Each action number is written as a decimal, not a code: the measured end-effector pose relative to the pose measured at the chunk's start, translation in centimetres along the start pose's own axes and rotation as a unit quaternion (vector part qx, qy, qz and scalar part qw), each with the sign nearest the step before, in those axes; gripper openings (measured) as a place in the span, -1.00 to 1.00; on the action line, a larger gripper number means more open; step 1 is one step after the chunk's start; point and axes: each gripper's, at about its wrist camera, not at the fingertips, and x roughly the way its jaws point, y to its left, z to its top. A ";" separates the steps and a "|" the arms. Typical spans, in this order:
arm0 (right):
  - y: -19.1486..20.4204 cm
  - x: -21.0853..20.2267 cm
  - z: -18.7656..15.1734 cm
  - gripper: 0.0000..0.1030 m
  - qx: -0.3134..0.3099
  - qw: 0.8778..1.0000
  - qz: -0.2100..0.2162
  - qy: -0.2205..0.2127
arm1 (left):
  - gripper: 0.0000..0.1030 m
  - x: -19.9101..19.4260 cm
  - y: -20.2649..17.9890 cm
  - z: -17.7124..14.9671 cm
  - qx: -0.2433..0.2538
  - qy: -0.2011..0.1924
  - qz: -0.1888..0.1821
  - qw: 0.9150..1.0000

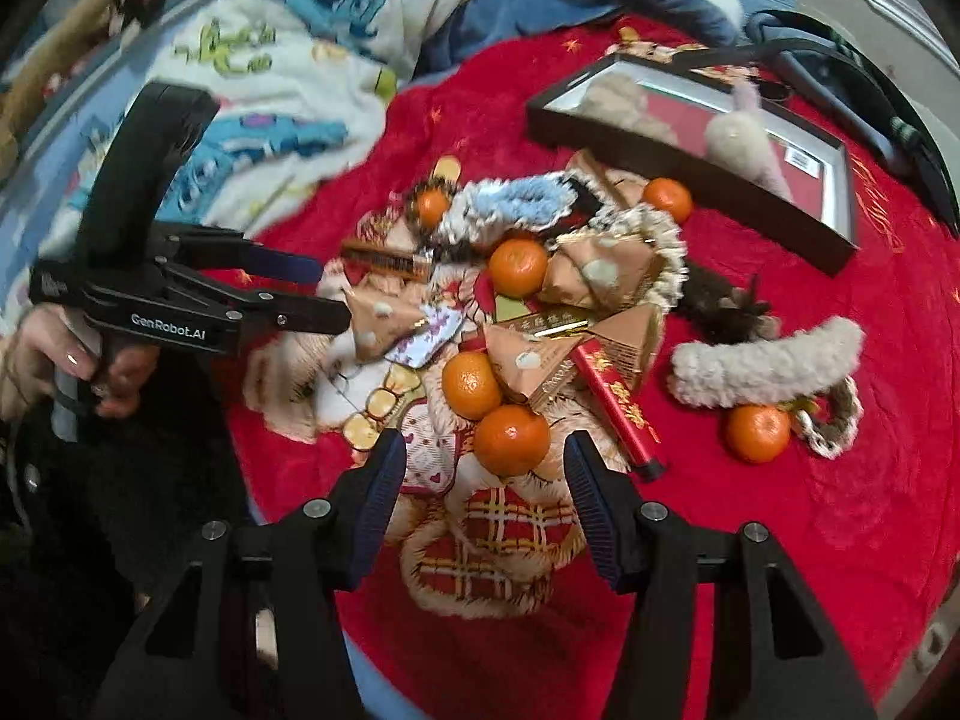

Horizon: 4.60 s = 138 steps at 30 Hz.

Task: Organize objects
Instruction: 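Withdraw both tools back over the heap of items, then grasp a wrapped chocolate with the left tool while the right tool grasps a tangerine, then place the chocolate and tangerine into the tray and open both tools, then withdraw both tools back over the heap of items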

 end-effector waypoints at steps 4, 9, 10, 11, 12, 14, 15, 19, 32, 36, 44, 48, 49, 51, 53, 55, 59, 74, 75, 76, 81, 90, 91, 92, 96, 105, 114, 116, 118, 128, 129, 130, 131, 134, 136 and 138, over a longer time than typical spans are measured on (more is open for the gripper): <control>0.4 2.0 0.0 0.06 -0.024 0.999 -0.022 0.026 | 0.24 1.3 -0.7 0.0 0.010 0.019 -0.008 1.000; -0.4 4.5 -0.1 -0.07 -0.015 0.998 -0.017 0.054 | 0.02 2.7 -1.2 0.0 0.016 0.041 -0.015 0.999; -0.4 4.7 -0.1 -0.10 -0.017 0.998 -0.016 0.058 | 0.02 2.8 -1.1 -0.1 0.015 0.042 -0.015 0.999; -0.3 5.0 -0.1 -0.10 -0.020 0.998 -0.017 0.061 | 0.02 2.7 -1.1 -0.1 0.013 0.041 -0.016 0.999; -0.3 5.1 -0.1 -0.10 -0.021 0.998 -0.019 0.060 | 0.01 2.7 -1.0 -0.1 0.010 0.039 -0.020 0.999; -0.4 4.9 0.1 -0.11 -0.018 0.998 -0.013 0.056 | -0.08 2.6 -0.4 0.2 -0.004 0.036 -0.029 0.999; -0.5 4.9 0.1 -0.11 -0.013 0.998 -0.008 0.053 | -0.10 2.6 -0.1 0.3 -0.011 0.036 -0.033 0.999; -1.0 5.3 0.3 -0.11 0.000 0.998 -0.008 0.056 | -0.24 3.1 1.0 0.5 -0.046 0.039 -0.039 0.997; -1.8 5.6 0.6 -0.37 0.017 0.998 -0.011 0.057 | -0.47 3.6 0.3 1.7 -0.025 0.004 -0.007 1.000; -1.5 5.1 0.5 -0.37 0.018 0.998 -0.006 0.056 | -0.51 3.4 -0.1 1.6 -0.018 0.001 -0.005 1.000; -0.8 1.7 0.6 -0.38 0.007 1.000 -0.007 0.021 | -0.51 -0.1 -2.1 1.8 0.035 -0.031 0.002 0.999; -1.4 -0.5 1.3 -0.38 0.031 0.999 -0.005 -0.025 | -0.51 -1.8 -3.1 3.7 0.056 -0.052 0.001 0.997; -1.7 -1.0 1.5 -0.38 0.038 0.999 -0.005 -0.034 | -0.51 -2.4 -3.2 4.2 0.060 -0.059 0.000 0.996; -2.3 -1.9 2.0 -0.38 0.052 0.997 -0.005 -0.053 | -0.51 -2.8 -4.0 5.4 0.067 -0.068 0.001 0.995; -2.7 -2.4 2.6 -0.38 0.058 0.996 -0.011 -0.064 | -0.51 -3.6 -4.2 6.4 0.078 -0.079 0.006 0.994; -3.1 -2.8 2.9 -0.38 0.062 0.995 -0.019 -0.071 | -0.51 -4.0 -4.5 7.5 0.086 -0.087 0.008 0.993; -5.0 -3.9 3.3 -0.38 0.084 0.992 -0.032 -0.088 | -0.51 -4.1 -5.3 9.8 0.096 -0.094 0.013 0.991; -12.2 -5.3 10.0 -0.38 0.111 0.979 -0.094 -0.142 | -0.51 -1.7 -5.2 19.0 0.117 -0.118 0.041 0.985; -12.8 -5.1 10.6 -0.38 0.110 0.979 -0.100 -0.142 | -0.51 -1.4 -5.2 19.4 0.121 -0.121 0.047 0.984; -13.3 -4.9 11.0 -0.38 0.110 0.978 -0.106 -0.141 | -0.51 -1.0 -5.2 20.0 0.125 -0.125 0.054 0.983; -16.5 -3.2 13.5 -0.38 0.123 0.972 -0.136 -0.145 | -0.51 1.1 -4.5 22.1 0.112 -0.124 0.058 0.984; -21.5 1.9 16.1 -0.38 0.157 0.967 -0.154 -0.129 | -0.51 4.3 -3.5 25.9 0.105 -0.137 0.070 0.982; -21.9 2.4 16.2 -0.38 0.160 0.967 -0.154 -0.126 | -0.51 5.0 -3.3 26.1 0.103 -0.133 0.070 0.983; -22.3 3.0 16.2 -0.38 0.165 0.966 -0.154 -0.123 | -0.51 5.5 -3.1 26.1 0.102 -0.130 0.069 0.984; -23.6 4.7 16.2 -0.38 0.174 0.966 -0.155 -0.112 | -0.51 6.4 -2.9 26.6 0.096 -0.140 0.064 0.983; -23.9 6.2 16.6 -0.35 0.159 0.969 -0.162 -0.095 | -0.48 6.6 -2.6 27.7 0.070 -0.135 0.051 0.987; -24.2 4.7 16.6 -0.28 0.181 0.963 -0.169 -0.109 | -0.33 6.3 -3.4 27.5 0.076 -0.115 0.089 0.987; -24.0 3.8 16.7 -0.26 0.184 0.961 -0.170 -0.117 | -0.21 6.0 -3.4 27.4 0.070 -0.114 0.092 0.987; -23.7 2.9 16.7 -0.26 0.183 0.960 -0.169 -0.127 | -0.17 5.5 -3.2 27.3 0.069 -0.116 0.086 0.987; -21.0 -0.1 14.6 -0.26 0.182 0.962 -0.150 -0.136 | -0.15 3.1 -2.7 26.8 0.063 -0.107 0.061 0.990; -20.7 -0.3 14.4 -0.26 0.181 0.963 -0.149 -0.135 | -0.16 2.9 -2.7 26.6 0.067 -0.107 0.061 0.990; -20.4 -0.5 14.2 -0.26 0.180 0.963 -0.148 -0.135 | -0.15 2.5 -2.7 26.4 0.073 -0.108 0.060 0.990; -19.9 -1.0 13.8 -0.26 0.176 0.964 -0.148 -0.134 | -0.15 2.2 -2.7 26.1 0.077 -0.108 0.060 0.989; -18.5 -2.4 13.1 -0.26 0.164 0.965 -0.154 -0.135 | -0.15 0.7 -2.4 25.5 0.085 -0.111 0.066 0.988; -17.7 -3.4 12.7 -0.26 0.157 0.966 -0.157 -0.136 | -0.16 -0.7 -1.9 25.1 0.081 -0.116 0.070 0.988; -16.6 -4.9 12.1 -0.26 0.150 0.966 -0.159 -0.138 | -0.16 -2.5 -1.5 24.9 0.064 -0.122 0.073 0.988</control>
